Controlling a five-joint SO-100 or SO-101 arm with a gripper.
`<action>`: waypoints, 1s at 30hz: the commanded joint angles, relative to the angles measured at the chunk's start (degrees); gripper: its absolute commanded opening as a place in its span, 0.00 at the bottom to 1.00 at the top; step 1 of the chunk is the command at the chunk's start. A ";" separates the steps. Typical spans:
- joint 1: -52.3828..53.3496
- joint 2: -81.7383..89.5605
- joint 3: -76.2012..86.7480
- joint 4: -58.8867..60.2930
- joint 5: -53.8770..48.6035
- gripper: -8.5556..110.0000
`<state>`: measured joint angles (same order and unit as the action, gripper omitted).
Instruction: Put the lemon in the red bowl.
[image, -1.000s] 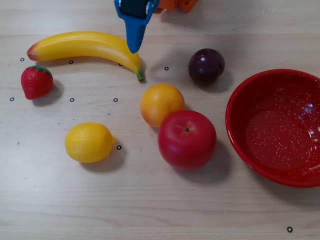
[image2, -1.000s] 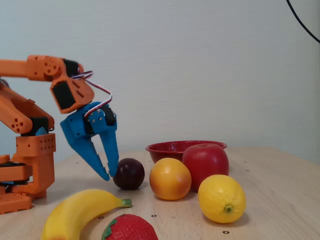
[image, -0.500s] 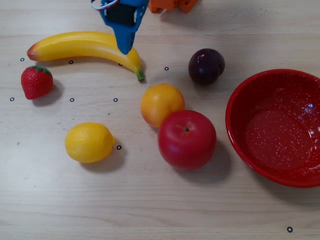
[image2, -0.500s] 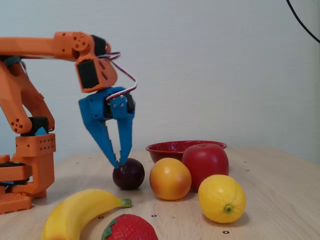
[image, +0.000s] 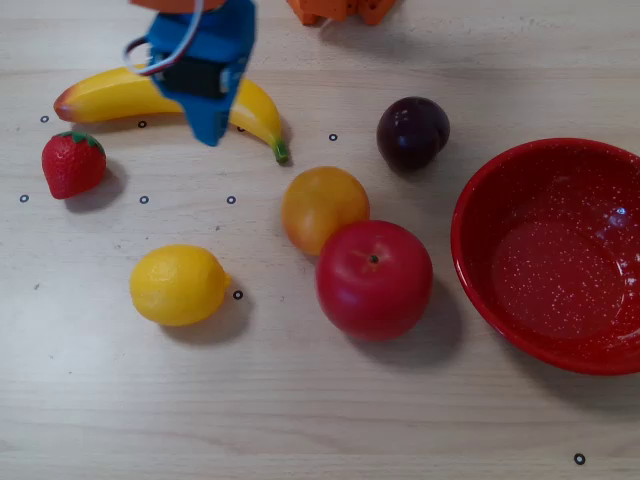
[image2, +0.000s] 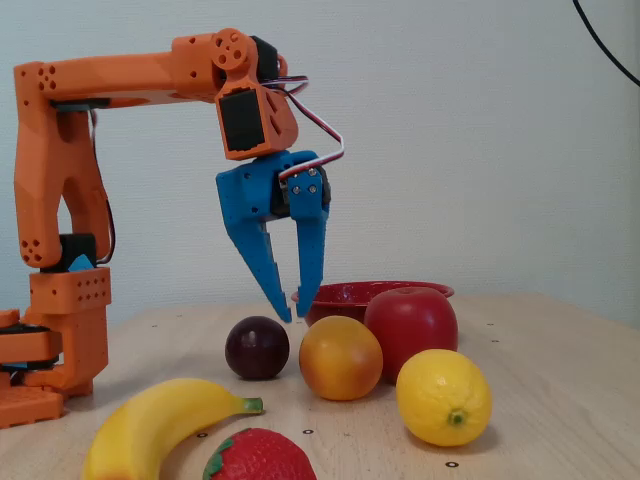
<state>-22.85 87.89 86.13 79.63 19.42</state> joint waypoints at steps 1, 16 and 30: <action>-1.49 0.79 -7.21 1.49 1.32 0.07; -2.90 -8.00 -19.42 4.66 4.57 0.35; -3.16 -14.77 -21.53 -3.34 7.38 0.56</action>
<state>-23.64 70.40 70.84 78.05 24.70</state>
